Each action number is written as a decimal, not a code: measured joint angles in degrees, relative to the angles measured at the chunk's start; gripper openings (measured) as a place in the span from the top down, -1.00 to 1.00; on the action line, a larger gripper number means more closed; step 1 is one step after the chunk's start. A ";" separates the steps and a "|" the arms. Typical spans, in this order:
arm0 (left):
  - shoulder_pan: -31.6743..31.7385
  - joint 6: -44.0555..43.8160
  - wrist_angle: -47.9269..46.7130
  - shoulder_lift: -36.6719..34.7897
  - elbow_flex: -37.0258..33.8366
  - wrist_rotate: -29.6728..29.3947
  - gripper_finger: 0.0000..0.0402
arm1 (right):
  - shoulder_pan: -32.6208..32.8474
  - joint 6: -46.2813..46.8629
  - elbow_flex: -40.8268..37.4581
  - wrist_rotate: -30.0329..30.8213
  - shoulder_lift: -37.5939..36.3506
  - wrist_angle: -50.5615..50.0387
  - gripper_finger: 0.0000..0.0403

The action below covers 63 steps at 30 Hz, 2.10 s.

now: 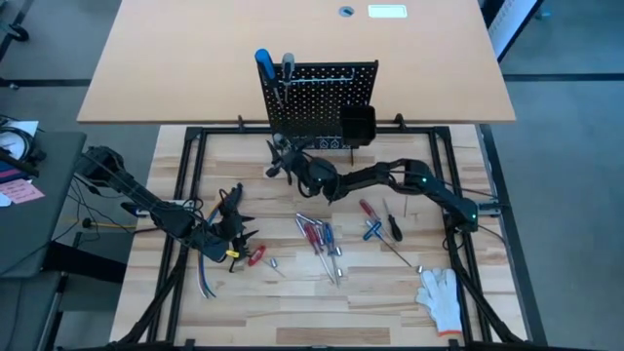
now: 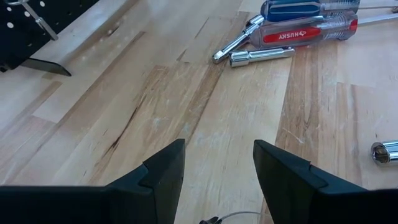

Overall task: Hang tools onto peg board
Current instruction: Hang the gray screwdriver on the pegboard, then hang the blue screwdriver on the pegboard

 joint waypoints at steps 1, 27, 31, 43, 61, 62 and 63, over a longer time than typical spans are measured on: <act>0.00 0.00 0.00 -0.01 0.01 0.00 0.08 | 0.00 0.84 0.00 -0.02 -0.80 -1.94 -0.24; -0.75 -0.04 -0.31 -0.01 0.01 0.07 0.08 | 13.13 -1.05 -0.02 2.76 -17.06 -34.42 -0.29; -0.96 -0.09 -0.31 0.00 0.00 0.07 0.08 | 16.83 -4.02 -0.02 2.81 -17.06 -38.63 -0.29; -0.96 -1.16 -0.40 -0.01 0.01 0.20 0.08 | 27.58 8.56 -0.02 9.82 -24.34 -67.79 -0.29; -0.98 -1.94 -0.16 -0.01 0.00 0.15 0.08 | 29.98 52.66 -0.24 -14.03 -26.11 -99.86 -0.24; -0.98 -2.09 -0.18 -0.01 0.01 0.15 0.08 | 29.30 54.93 -0.48 -14.05 -26.11 -101.58 -0.24; -0.98 -2.18 -0.17 -0.01 -0.01 0.15 0.08 | 28.57 57.35 -0.75 -14.05 -26.11 -103.20 -0.24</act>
